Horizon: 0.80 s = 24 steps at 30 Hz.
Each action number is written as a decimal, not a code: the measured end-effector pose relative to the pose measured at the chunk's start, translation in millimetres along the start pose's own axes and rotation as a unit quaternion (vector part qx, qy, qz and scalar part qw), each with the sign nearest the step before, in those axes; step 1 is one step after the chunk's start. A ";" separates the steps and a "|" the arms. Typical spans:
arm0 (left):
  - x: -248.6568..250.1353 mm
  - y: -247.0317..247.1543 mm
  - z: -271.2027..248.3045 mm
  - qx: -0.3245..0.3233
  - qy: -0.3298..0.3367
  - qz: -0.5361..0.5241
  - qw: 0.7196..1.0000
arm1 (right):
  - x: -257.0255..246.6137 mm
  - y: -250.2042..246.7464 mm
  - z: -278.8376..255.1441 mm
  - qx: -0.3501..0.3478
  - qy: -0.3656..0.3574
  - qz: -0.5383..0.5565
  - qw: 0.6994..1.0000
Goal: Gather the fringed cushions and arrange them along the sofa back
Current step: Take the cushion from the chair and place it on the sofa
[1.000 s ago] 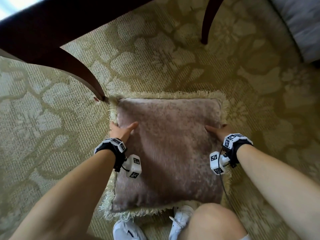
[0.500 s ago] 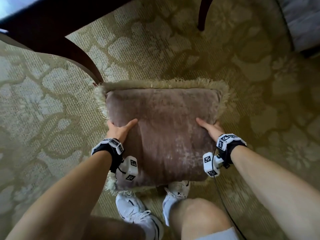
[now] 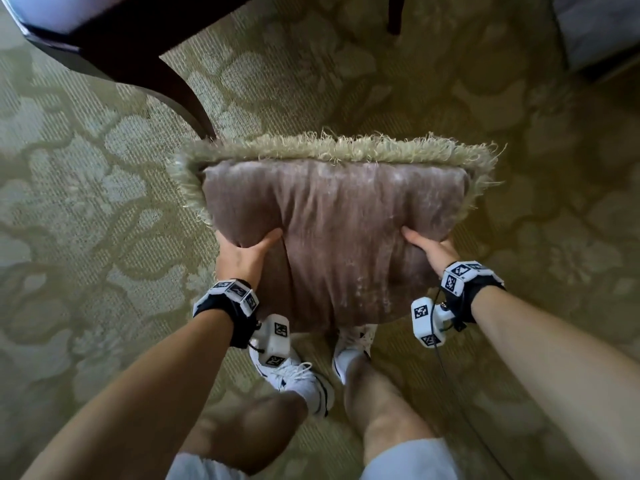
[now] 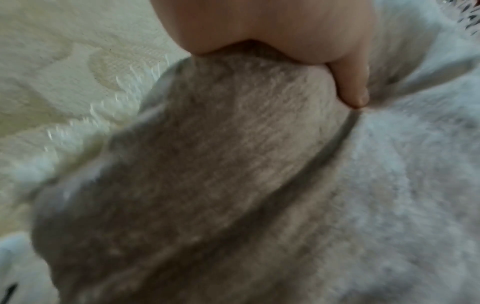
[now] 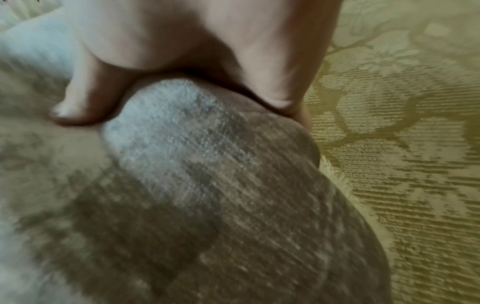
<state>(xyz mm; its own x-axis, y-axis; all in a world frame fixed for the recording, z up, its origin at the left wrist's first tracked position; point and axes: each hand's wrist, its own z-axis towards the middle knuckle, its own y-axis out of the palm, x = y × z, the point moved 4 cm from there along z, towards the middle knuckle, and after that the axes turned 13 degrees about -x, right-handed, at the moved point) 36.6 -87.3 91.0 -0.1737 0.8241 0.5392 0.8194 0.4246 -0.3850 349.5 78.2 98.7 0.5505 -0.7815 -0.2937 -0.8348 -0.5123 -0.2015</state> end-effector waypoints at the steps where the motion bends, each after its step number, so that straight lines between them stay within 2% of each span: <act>1: 6.7 -1.1 -4.1 0.005 0.011 -0.014 1.000 | -3.1 -2.3 -5.9 0.001 -0.003 0.004 1.000; 7: 60.8 -12.8 -48.6 0.005 0.027 -0.003 1.000 | -24.7 -20.8 -74.5 0.010 -0.024 0.031 0.999; 11: 101.2 -20.9 -85.9 -0.026 0.036 -0.005 0.999 | -37.8 -37.0 -125.1 0.021 -0.037 0.055 0.998; 16: 175.0 -40.4 -144.3 -0.052 0.055 -0.003 0.997 | -75.1 -59.5 -212.6 0.011 -0.055 0.054 0.997; 20: 242.8 -57.7 -200.5 -0.044 0.082 -0.009 0.996 | -112.4 -88.2 -284.7 0.006 -0.089 0.061 0.994; 24: 291.2 -64.4 -251.3 -0.037 0.076 -0.006 0.996 | -138.0 -115.5 -346.5 -0.001 -0.114 0.050 0.992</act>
<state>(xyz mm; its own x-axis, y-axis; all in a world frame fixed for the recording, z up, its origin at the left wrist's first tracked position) 70.6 31.1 461.0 -0.1043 0.7502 0.6529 0.8568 0.4011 -0.3240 367.6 121.8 486.3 0.4511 -0.7276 -0.5169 -0.8856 -0.4369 -0.1579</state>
